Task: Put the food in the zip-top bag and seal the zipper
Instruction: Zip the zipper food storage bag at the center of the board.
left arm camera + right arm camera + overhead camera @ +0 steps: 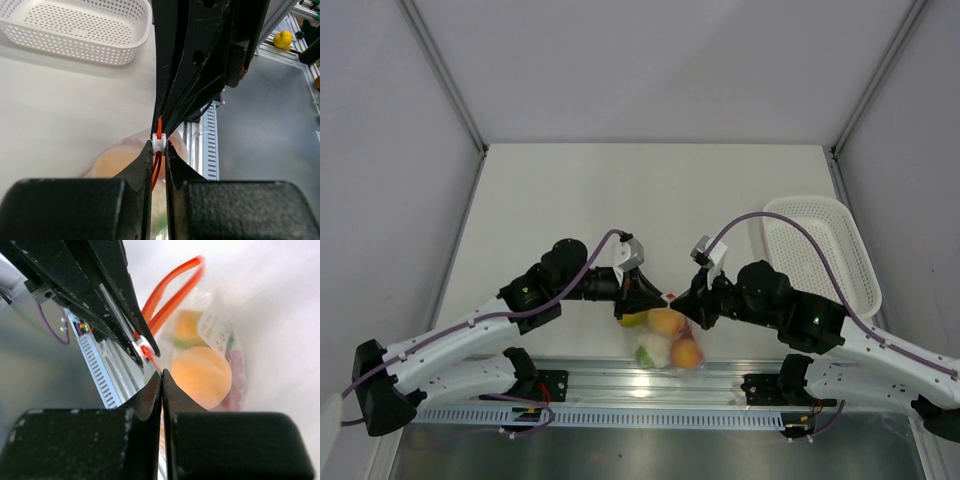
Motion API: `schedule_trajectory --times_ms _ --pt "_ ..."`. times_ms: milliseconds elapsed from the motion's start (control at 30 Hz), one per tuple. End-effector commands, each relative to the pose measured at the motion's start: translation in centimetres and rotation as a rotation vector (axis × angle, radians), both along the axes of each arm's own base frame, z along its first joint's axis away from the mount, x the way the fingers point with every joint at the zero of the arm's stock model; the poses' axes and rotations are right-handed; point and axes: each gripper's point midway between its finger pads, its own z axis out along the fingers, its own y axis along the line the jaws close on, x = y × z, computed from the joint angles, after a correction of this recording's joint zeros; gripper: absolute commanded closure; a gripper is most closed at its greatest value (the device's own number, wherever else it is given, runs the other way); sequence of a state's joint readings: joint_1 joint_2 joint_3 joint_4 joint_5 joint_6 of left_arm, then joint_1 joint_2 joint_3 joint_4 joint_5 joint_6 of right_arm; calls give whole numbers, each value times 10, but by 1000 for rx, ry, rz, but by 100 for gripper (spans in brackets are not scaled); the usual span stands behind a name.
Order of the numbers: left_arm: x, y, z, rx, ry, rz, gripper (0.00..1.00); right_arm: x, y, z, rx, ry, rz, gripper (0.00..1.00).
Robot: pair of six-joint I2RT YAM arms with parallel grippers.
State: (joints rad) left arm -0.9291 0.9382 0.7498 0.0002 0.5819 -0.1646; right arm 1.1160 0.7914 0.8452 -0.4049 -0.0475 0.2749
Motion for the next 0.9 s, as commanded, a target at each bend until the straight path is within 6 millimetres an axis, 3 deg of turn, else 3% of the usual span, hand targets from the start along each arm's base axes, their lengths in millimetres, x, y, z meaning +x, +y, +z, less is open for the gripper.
schedule_trajectory --times_ms 0,100,267,433,500,600,700,833,867 --pt "-3 13 40 -28 -33 33 99 11 4 15 69 -36 -50 100" --pt "-11 18 59 -47 -45 24 99 2 13 15 90 -29 24 100" --pt "-18 18 59 -45 -31 -10 99 -30 26 14 75 -9 259 100" --pt "-17 11 45 -1 5 -32 100 -31 25 2 -53 15 299 87" --pt "-17 10 44 4 9 -35 100 -28 24 10 -63 -4 292 77" --pt "-16 9 42 10 12 -33 99 -25 23 16 -70 -15 306 76" --pt "-17 8 41 14 11 -37 99 -21 22 18 -80 -21 305 78" --pt "-19 8 39 15 11 -48 99 -16 23 19 -84 -9 314 89" --pt "-20 8 39 15 11 -53 99 -14 24 18 -88 -5 310 100"
